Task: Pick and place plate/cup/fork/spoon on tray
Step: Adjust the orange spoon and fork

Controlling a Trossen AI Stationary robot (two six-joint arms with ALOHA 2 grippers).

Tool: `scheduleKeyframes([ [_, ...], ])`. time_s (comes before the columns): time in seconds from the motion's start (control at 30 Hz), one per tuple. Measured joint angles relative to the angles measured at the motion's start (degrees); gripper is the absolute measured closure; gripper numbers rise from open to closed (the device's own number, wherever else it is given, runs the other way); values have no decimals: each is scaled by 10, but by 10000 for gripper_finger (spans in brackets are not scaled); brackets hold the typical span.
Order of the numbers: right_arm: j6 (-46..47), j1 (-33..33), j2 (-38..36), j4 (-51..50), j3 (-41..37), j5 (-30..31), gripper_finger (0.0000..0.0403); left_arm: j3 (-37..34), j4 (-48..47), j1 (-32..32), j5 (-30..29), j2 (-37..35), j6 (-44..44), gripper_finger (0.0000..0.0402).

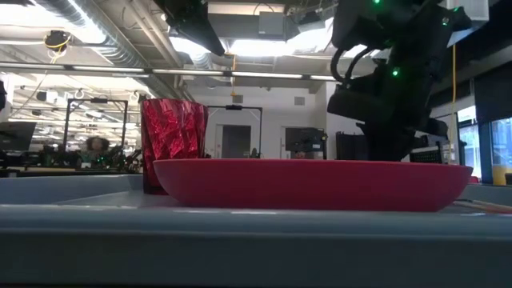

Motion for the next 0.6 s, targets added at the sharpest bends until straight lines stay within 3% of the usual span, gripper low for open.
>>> scheduleKeyframes([
  [0.6, 28, 3, 0, -23, -2, -15, 396, 0, 0, 0, 0, 0, 0, 355],
])
